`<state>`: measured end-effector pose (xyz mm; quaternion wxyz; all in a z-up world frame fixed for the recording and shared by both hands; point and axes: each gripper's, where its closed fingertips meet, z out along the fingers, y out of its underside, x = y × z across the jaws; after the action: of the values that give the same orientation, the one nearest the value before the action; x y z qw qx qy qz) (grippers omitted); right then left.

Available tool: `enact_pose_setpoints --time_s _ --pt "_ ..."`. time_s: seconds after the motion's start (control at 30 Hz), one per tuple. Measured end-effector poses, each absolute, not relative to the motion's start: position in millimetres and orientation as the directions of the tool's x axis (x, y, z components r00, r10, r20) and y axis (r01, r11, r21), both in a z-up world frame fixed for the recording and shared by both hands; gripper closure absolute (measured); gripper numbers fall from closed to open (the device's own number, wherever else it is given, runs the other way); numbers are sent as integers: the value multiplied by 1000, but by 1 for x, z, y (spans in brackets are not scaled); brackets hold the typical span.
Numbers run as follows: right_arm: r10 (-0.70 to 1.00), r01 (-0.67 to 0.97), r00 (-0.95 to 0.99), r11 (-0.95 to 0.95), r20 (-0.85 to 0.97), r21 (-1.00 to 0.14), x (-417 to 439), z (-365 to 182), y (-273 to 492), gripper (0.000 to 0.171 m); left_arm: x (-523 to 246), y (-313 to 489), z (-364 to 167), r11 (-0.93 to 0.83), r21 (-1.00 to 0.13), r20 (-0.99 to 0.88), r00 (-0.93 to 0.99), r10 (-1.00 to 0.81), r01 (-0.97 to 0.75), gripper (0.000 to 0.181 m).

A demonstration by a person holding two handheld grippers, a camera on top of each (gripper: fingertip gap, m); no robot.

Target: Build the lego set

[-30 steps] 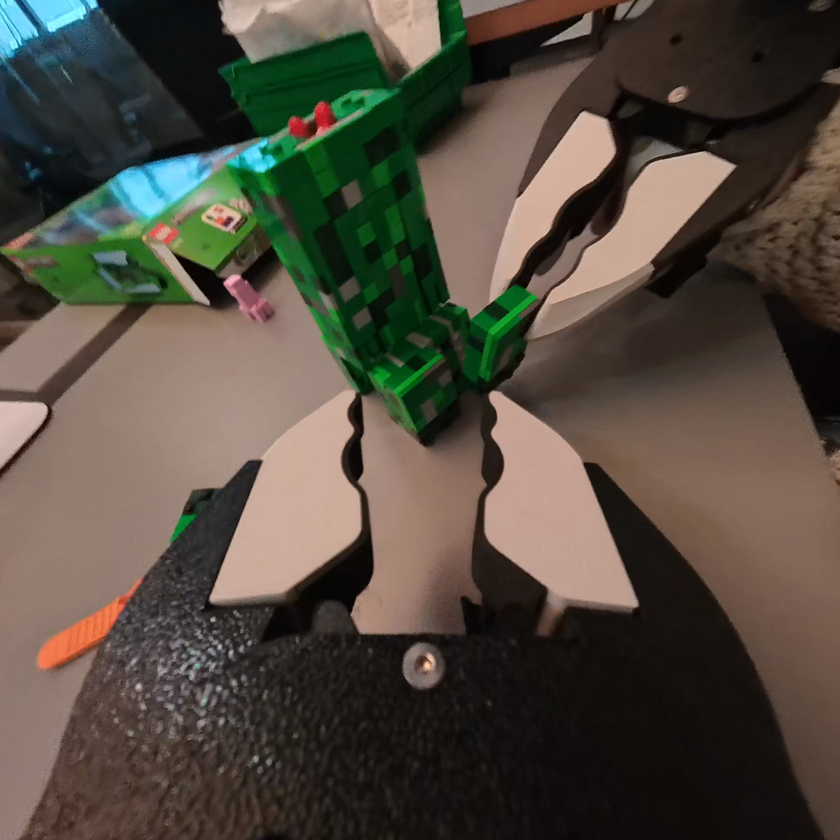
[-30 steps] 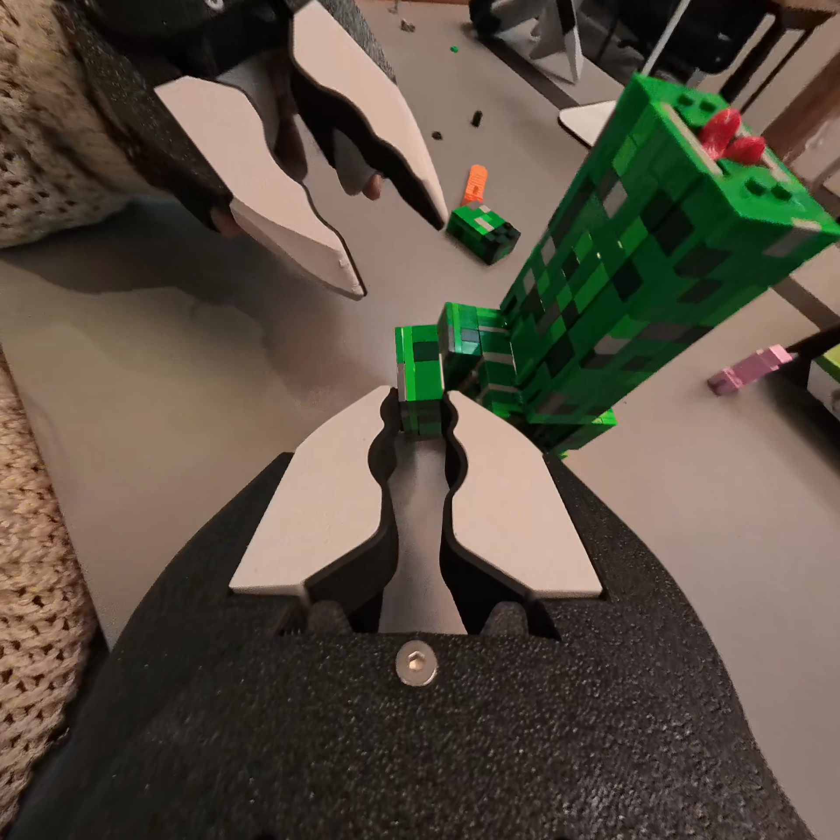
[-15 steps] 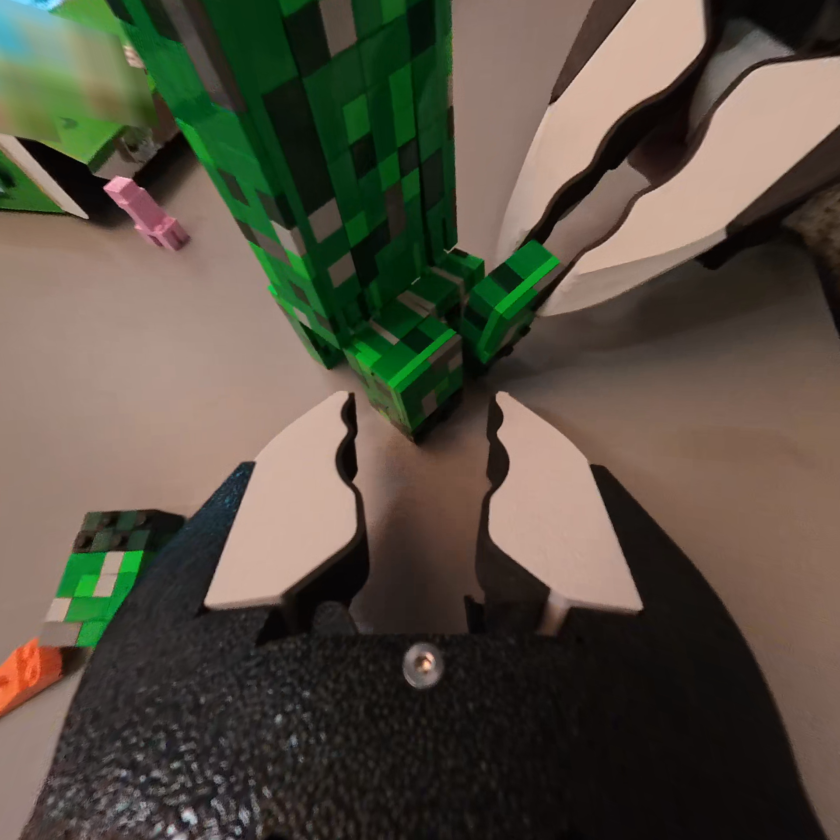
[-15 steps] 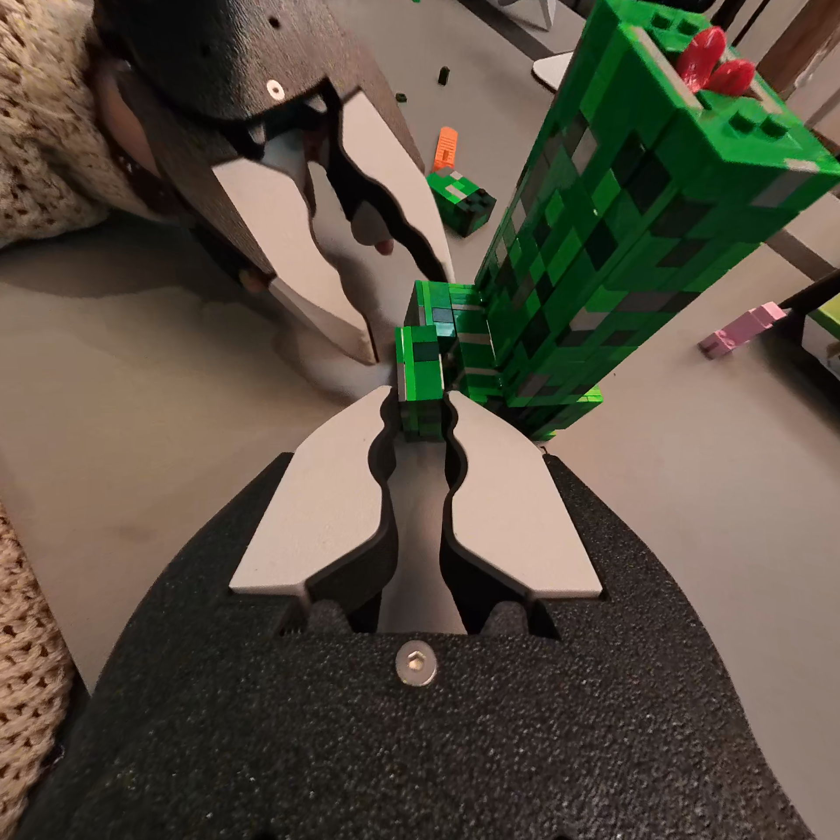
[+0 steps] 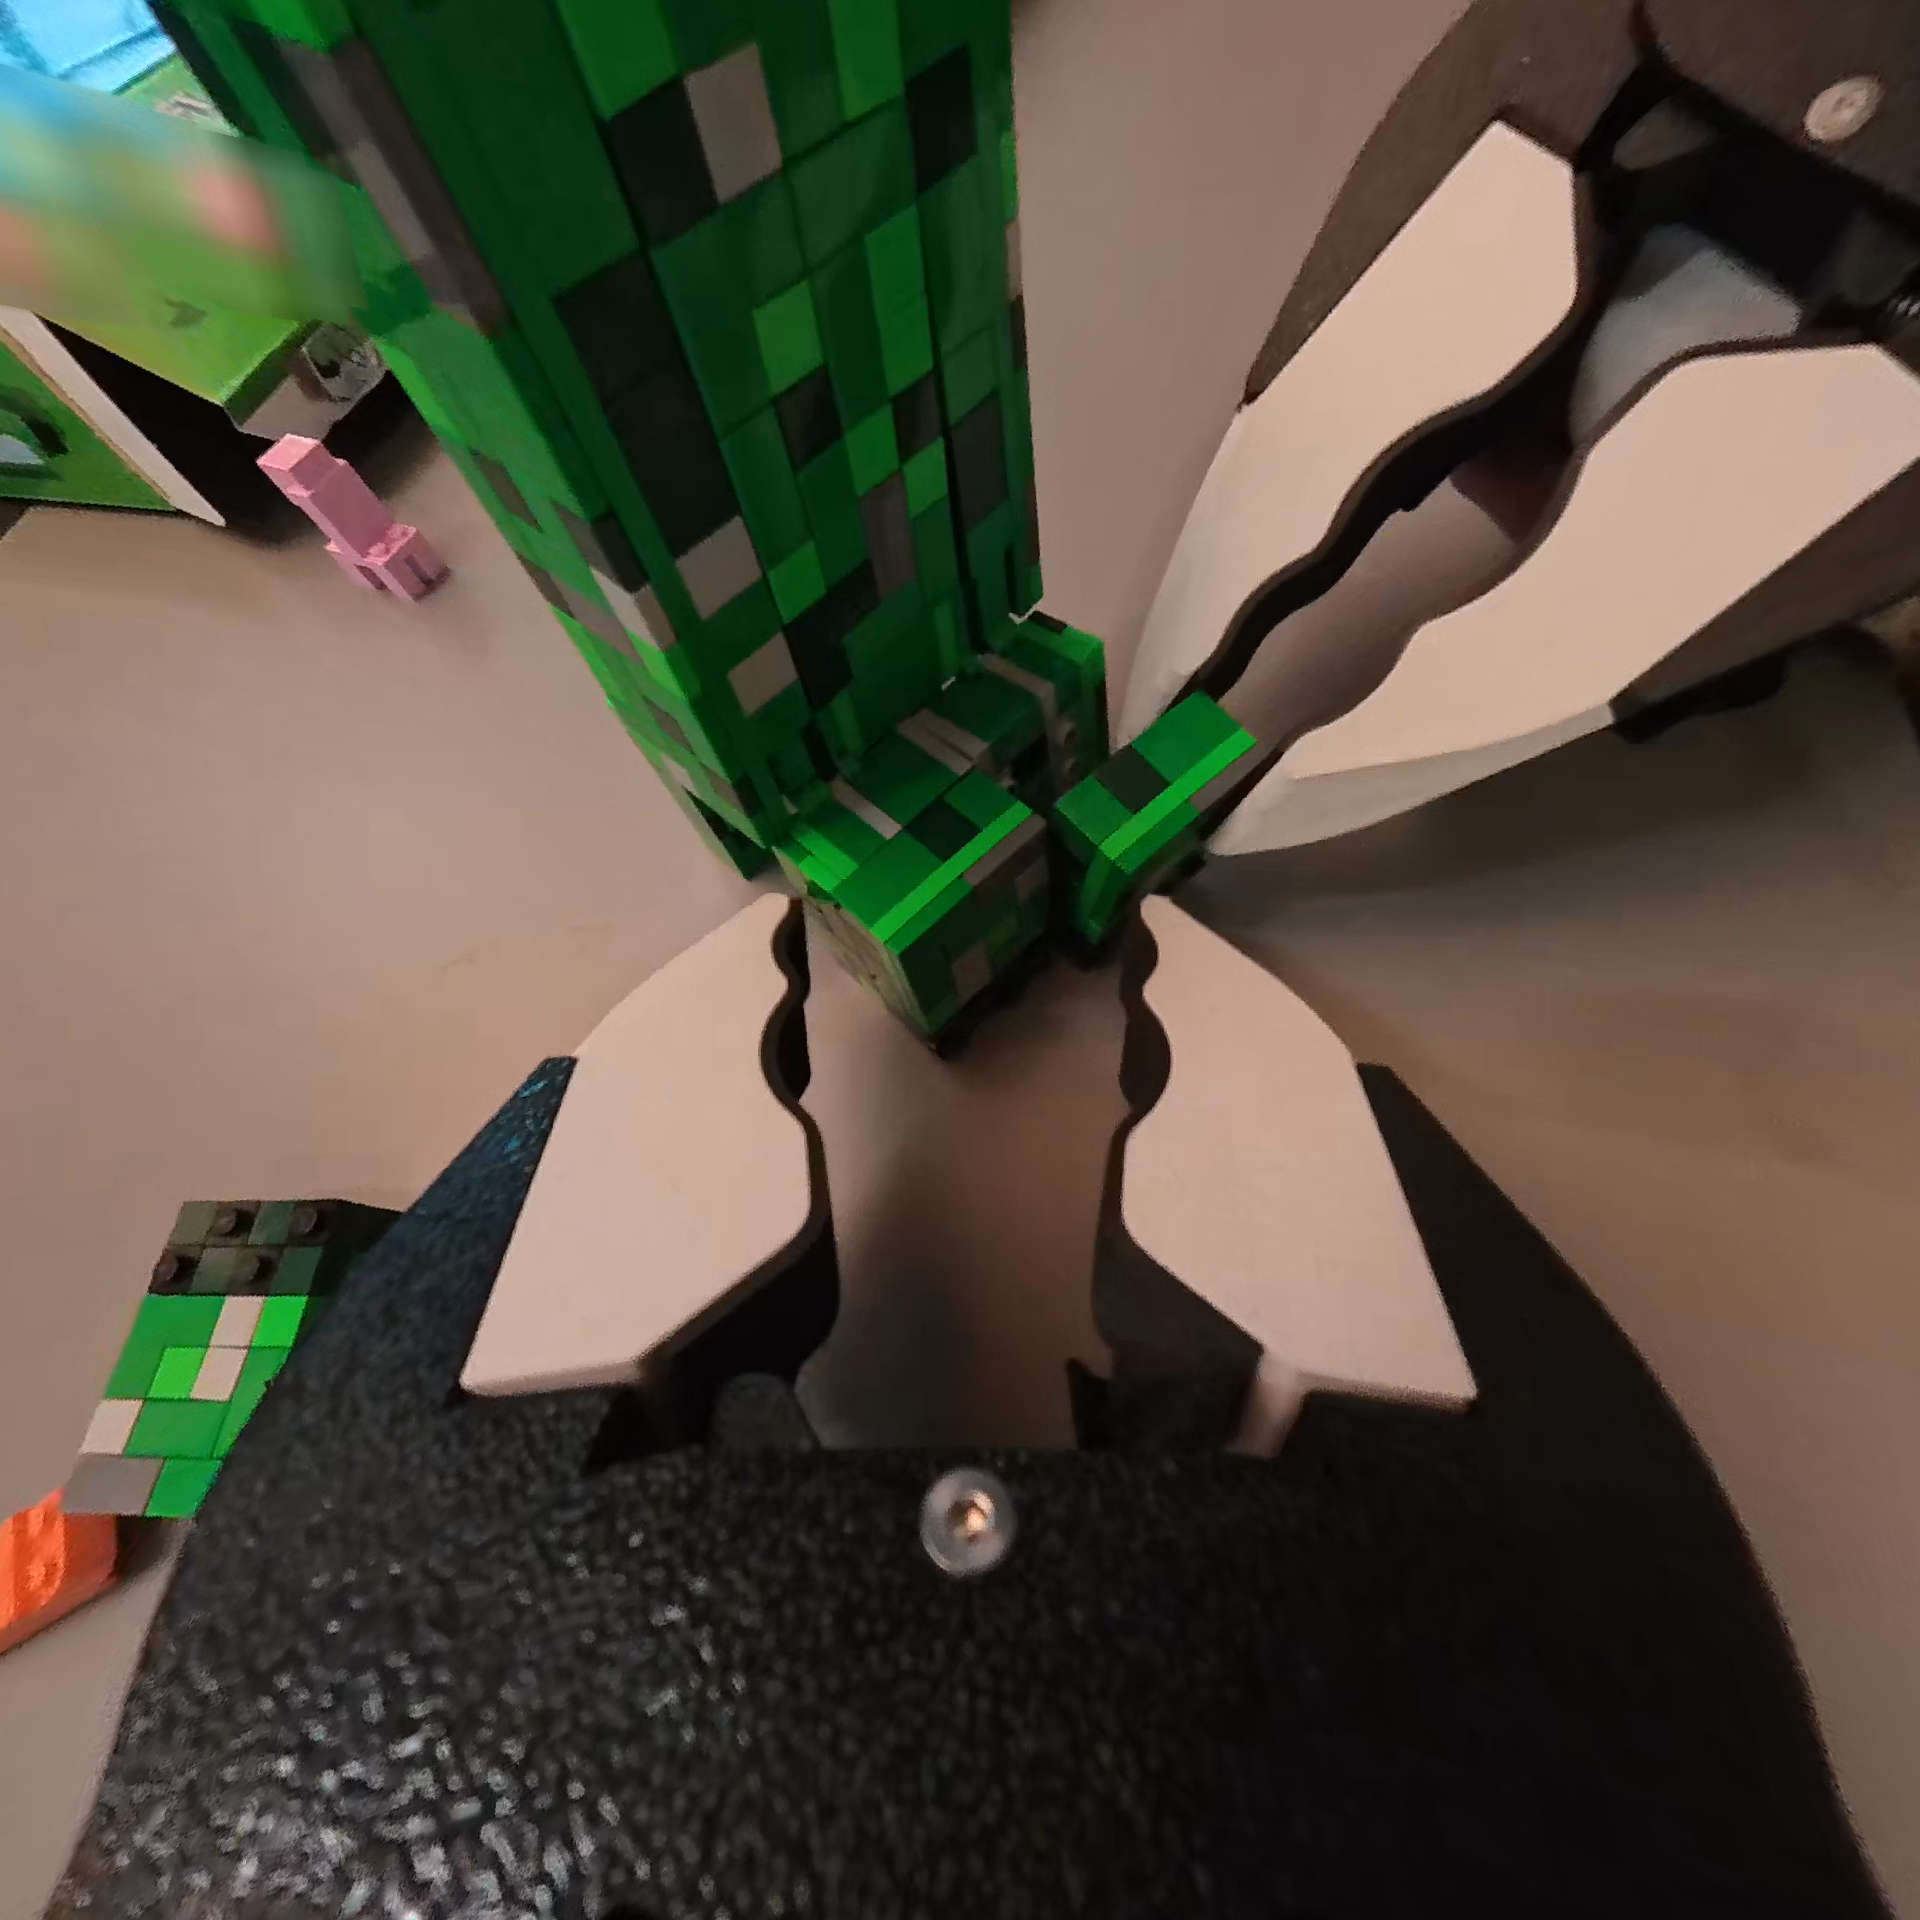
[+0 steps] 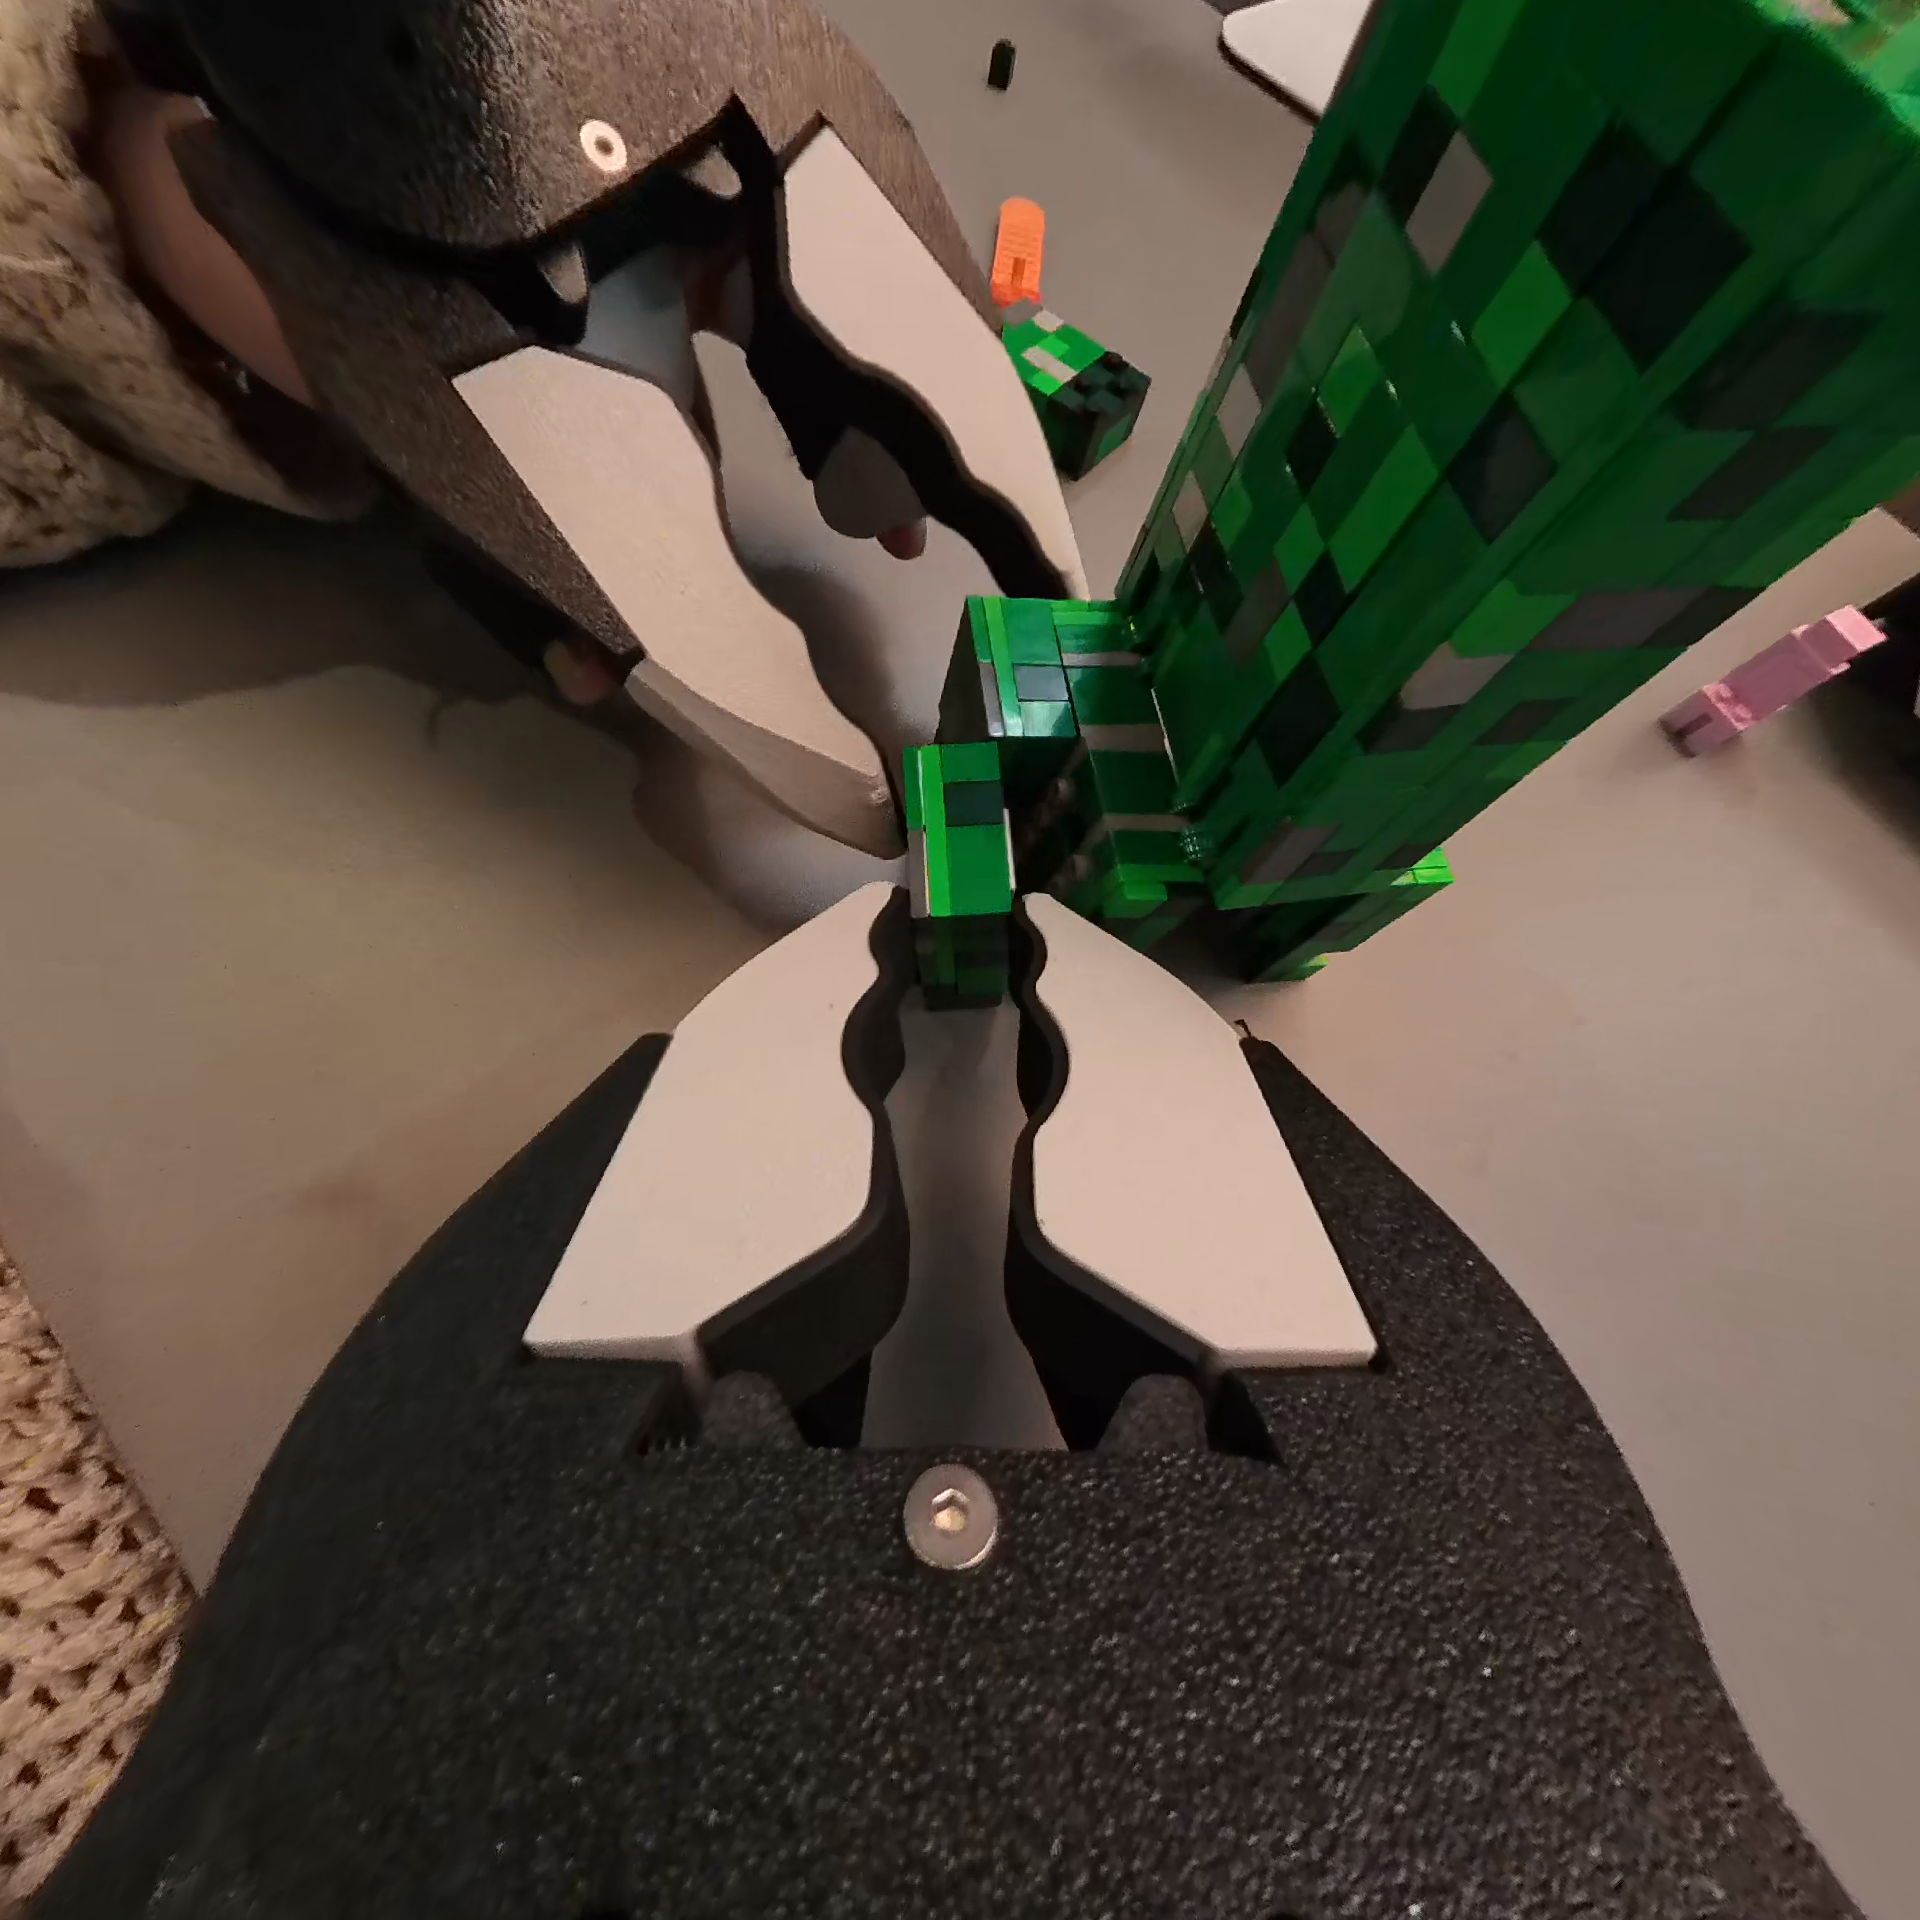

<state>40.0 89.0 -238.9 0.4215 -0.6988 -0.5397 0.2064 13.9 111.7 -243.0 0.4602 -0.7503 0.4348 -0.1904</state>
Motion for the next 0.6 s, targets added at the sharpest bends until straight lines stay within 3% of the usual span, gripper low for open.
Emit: enact_pose_setpoints --time_s 0.4,0.6 --pt "853 597 430 -25 295 -802 48 -235 93 143 14 113 -242 -198 -857 -134 575 -807 -477 126" --pt "867 539 458 -94 198 -837 54 -238 88 143 14 112 -243 -196 -852 -141 573 -807 -485 126"
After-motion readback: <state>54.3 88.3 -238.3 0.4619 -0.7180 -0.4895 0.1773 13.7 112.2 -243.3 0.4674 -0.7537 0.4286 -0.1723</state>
